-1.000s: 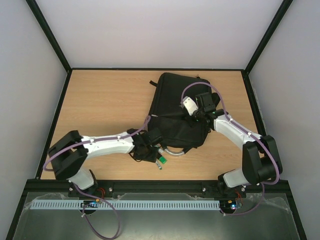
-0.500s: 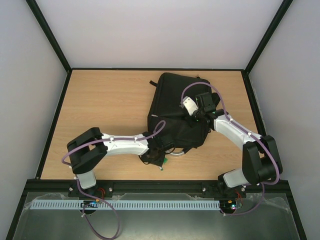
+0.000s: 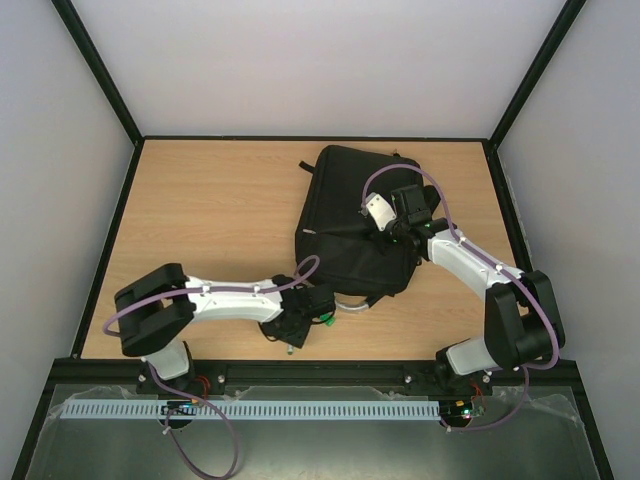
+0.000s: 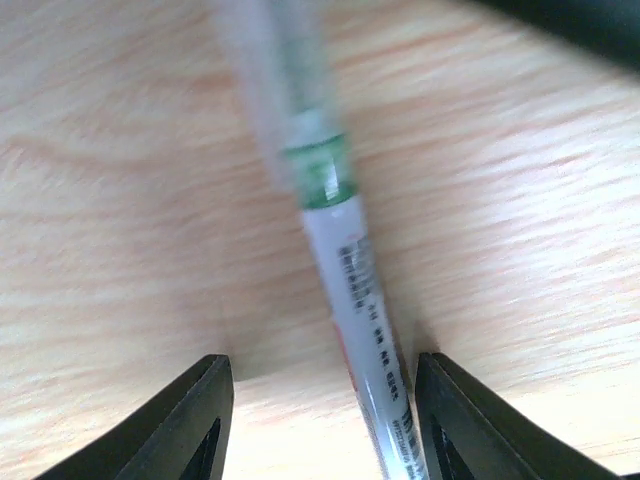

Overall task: Pack the student bag
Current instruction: Adjust the stationery at the center of the board, then pick up the stationery from the center of the board.

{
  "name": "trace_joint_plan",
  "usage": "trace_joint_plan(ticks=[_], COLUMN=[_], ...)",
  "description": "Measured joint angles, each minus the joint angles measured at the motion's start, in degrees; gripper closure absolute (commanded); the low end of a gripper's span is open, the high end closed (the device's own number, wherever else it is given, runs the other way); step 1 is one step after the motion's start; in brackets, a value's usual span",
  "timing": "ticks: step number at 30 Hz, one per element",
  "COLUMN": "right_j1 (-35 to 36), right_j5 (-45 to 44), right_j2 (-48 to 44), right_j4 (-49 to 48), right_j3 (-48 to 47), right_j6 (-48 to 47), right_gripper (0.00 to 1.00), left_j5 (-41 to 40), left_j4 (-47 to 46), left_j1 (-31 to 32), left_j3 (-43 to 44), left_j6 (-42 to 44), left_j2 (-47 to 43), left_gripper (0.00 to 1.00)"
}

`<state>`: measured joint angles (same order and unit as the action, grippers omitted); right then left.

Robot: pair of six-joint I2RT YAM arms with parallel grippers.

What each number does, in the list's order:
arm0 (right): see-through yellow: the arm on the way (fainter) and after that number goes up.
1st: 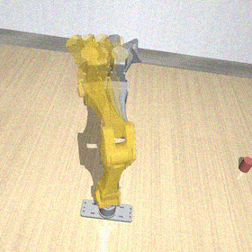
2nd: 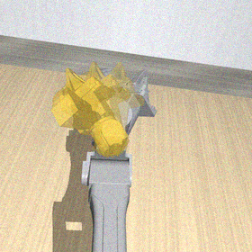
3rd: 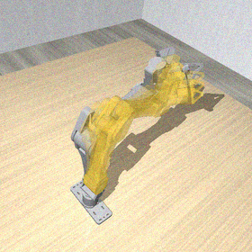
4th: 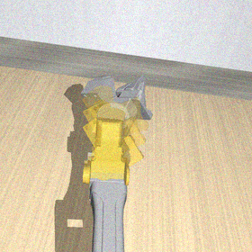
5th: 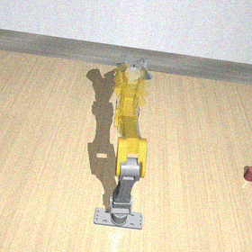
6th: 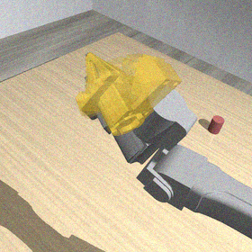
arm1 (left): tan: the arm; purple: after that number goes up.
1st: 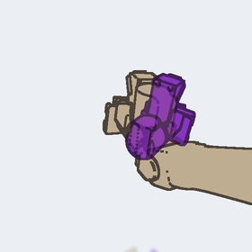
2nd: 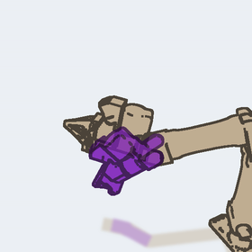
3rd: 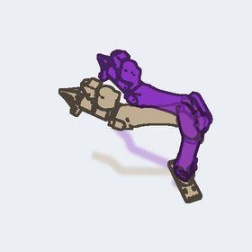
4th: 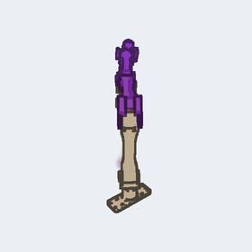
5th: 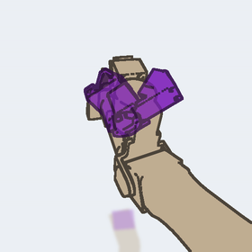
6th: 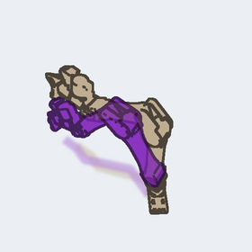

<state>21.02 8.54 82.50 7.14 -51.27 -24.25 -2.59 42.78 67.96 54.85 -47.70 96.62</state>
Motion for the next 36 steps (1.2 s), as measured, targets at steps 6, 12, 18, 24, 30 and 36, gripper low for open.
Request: trace_joint_plan(ticks=[6,12,18,24,30,36], right_j1=[0.0,0.0,0.0,0.0,0.0,0.0], right_j5=[0.0,0.0,0.0,0.0,0.0,0.0], right_j2=[0.0,0.0,0.0,0.0,0.0,0.0], right_j4=[0.0,0.0,0.0,0.0,0.0,0.0], right_j3=[0.0,0.0,0.0,0.0,0.0,0.0], right_j6=[0.0,0.0,0.0,0.0,0.0,0.0], right_gripper=[0.99,0.99,0.99,0.99,0.99,0.99], left_j5=[0.9,2.9,4.2,4.6,4.5,4.4], left_j4=[1.7,1.2,0.3,0.0,-0.2,-0.5], left_j1=[-0.1,-0.1,-0.1,-1.0,-3.4,-5.2], left_j3=[-4.4,-5.4,-5.4,-5.4,-5.3,-3.4], left_j6=[0.3,1.0,1.7,2.3,3.5,5.2], left_j2=[-4.1,-4.9,-4.9,-4.9,-4.7,-3.0], left_gripper=[0.48,0.57,0.61,0.68,0.75,0.86])
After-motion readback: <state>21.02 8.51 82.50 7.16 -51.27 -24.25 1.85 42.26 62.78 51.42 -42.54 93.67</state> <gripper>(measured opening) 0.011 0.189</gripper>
